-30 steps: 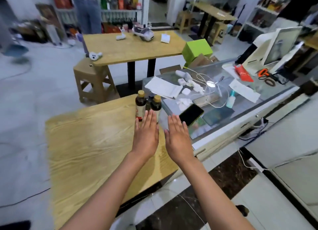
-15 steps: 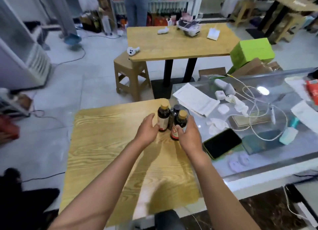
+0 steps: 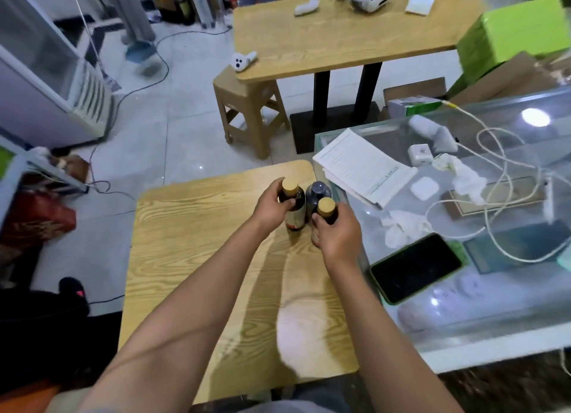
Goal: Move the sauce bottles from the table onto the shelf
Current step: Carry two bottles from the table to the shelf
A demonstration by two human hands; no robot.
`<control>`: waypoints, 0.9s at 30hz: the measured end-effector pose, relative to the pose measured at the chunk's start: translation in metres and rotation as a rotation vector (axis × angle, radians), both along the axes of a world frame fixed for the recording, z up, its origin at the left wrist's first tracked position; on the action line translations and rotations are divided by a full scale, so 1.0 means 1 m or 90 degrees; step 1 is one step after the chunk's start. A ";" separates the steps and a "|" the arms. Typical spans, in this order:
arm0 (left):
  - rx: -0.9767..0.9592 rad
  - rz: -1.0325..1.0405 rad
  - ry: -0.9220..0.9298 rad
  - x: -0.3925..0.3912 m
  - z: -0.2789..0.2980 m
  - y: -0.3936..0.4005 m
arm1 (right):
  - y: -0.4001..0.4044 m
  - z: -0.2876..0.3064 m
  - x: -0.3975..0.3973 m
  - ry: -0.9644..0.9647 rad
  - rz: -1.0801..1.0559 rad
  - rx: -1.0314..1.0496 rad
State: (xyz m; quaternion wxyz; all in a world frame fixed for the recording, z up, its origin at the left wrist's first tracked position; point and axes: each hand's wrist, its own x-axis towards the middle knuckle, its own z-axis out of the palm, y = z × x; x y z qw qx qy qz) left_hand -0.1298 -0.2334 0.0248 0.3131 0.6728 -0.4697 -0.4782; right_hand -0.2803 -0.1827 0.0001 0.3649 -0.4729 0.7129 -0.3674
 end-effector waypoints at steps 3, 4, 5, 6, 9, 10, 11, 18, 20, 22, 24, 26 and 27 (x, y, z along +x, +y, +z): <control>-0.059 -0.015 -0.014 -0.002 -0.002 0.002 | 0.004 0.013 -0.003 -0.006 -0.013 -0.032; -0.073 -0.023 -0.025 -0.002 -0.001 0.002 | 0.004 0.015 -0.004 0.004 -0.001 -0.046; -0.090 -0.037 -0.042 -0.001 0.000 0.003 | 0.004 0.016 -0.007 0.000 0.018 -0.050; -0.102 -0.049 -0.061 0.000 0.000 0.004 | 0.004 0.016 -0.010 -0.019 0.039 -0.048; -0.129 -0.085 -0.124 0.004 0.002 0.008 | 0.002 0.015 -0.013 -0.091 0.074 -0.014; -0.129 -0.099 -0.121 0.004 0.001 0.010 | 0.001 0.015 -0.014 -0.114 0.078 -0.006; -0.117 -0.102 -0.093 0.004 0.000 0.014 | 0.002 0.016 -0.014 -0.127 0.081 -0.003; -0.098 -0.084 -0.024 0.014 0.003 0.049 | 0.026 0.041 -0.021 -0.239 0.136 -0.020; -0.117 -0.063 -0.037 0.016 0.011 0.062 | 0.036 0.054 -0.023 -0.272 0.130 -0.019; -0.146 -0.052 -0.050 0.017 0.021 0.075 | 0.048 0.068 -0.026 -0.296 0.115 -0.026; -0.164 -0.059 -0.049 0.016 0.034 0.092 | 0.067 0.085 -0.024 -0.319 0.092 -0.056; -0.175 -0.061 -0.041 0.013 0.052 0.109 | 0.086 0.101 -0.021 -0.334 0.054 -0.094; -0.190 -0.065 -0.029 0.012 0.063 0.119 | 0.098 0.108 -0.020 -0.334 0.032 -0.109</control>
